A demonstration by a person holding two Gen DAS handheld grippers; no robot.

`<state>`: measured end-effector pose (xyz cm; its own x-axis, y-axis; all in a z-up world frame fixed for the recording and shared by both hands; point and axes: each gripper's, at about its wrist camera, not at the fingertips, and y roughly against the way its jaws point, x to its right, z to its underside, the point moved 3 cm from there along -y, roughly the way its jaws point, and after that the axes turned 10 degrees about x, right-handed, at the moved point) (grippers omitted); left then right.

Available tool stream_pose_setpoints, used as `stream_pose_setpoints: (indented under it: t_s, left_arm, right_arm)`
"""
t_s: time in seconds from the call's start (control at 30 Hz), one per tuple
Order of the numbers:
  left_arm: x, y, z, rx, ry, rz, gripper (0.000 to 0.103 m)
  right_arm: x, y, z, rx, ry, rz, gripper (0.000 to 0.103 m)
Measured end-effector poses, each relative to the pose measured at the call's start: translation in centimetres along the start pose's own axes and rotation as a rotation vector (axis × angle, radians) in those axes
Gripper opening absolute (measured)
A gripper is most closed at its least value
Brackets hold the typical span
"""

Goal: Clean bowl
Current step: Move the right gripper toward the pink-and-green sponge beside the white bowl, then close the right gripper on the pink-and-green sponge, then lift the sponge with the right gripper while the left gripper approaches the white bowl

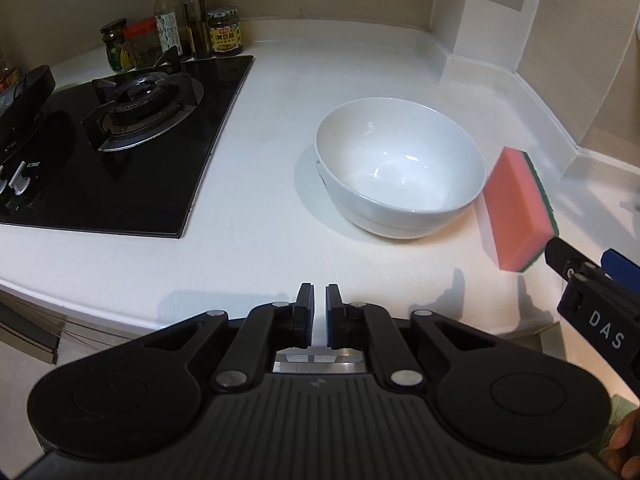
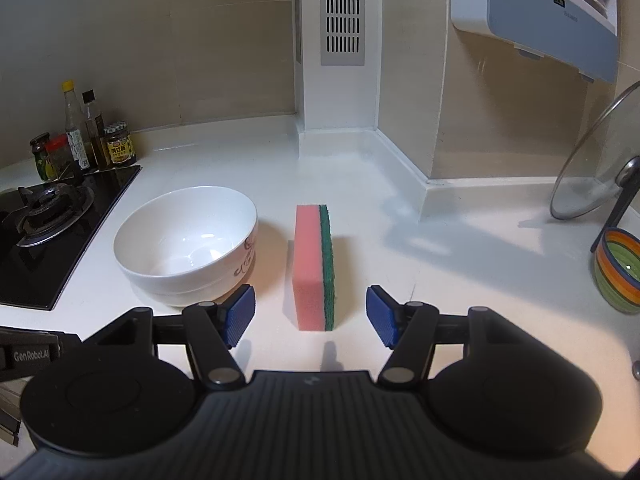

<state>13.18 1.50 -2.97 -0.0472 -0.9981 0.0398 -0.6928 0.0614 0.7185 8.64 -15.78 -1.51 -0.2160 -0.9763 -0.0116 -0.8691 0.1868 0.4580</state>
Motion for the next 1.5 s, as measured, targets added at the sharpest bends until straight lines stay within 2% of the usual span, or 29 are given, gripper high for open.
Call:
stream_pose_setpoints:
  t_s: [0.5, 0.63, 0.87, 0.9, 0.93, 0.97, 1.13, 1.27, 1.4, 1.5]
  left_arm:
    - [-0.5, -3.0, -2.2, -0.015, 0.038, -0.025, 0.005]
    - [-0.8, -3.2, -2.8, -0.013, 0.05, -0.024, 0.005]
    - [-1.2, -3.7, -3.5, -0.01, 0.065, -0.032, 0.005]
    - [-1.3, -3.8, -3.6, -0.011, 0.068, -0.034, 0.005]
    - [-1.3, -3.8, -3.7, -0.01, 0.071, -0.032, 0.005]
    - [-1.4, -3.7, -3.8, -0.008, 0.075, -0.031, 0.005]
    - [-1.9, -3.2, -4.6, 0.01, 0.091, -0.025, 0.005]
    - [-2.5, -2.8, -5.8, 0.039, 0.113, -0.041, 0.005]
    - [-2.5, -2.7, -6.5, 0.078, 0.128, -0.014, 0.005]
    - [-1.9, -2.8, -7.0, 0.093, 0.117, 0.013, 0.005]
  right_arm:
    - [0.4, -5.6, 0.5, -0.064, 0.017, -0.001, 0.055]
    - [0.5, -6.7, 0.7, -0.079, 0.021, -0.002, 0.046]
    - [0.5, -8.3, 1.4, -0.103, 0.017, -0.001, 0.043]
    - [0.5, -8.4, 1.4, -0.1, 0.019, -0.002, 0.04]
    - [0.5, -8.5, 1.4, -0.098, 0.021, -0.004, 0.029]
    - [0.5, -8.6, 1.5, -0.095, 0.025, -0.005, 0.026]
    - [0.6, -8.0, 1.2, -0.062, 0.016, -0.035, 0.025]
    - [1.2, -6.5, -0.5, 0.018, 0.012, -0.063, 0.025]
    - [1.9, -5.6, -2.5, 0.08, 0.014, -0.112, 0.026]
    - [2.2, -5.5, -3.0, 0.088, 0.013, -0.133, 0.026]
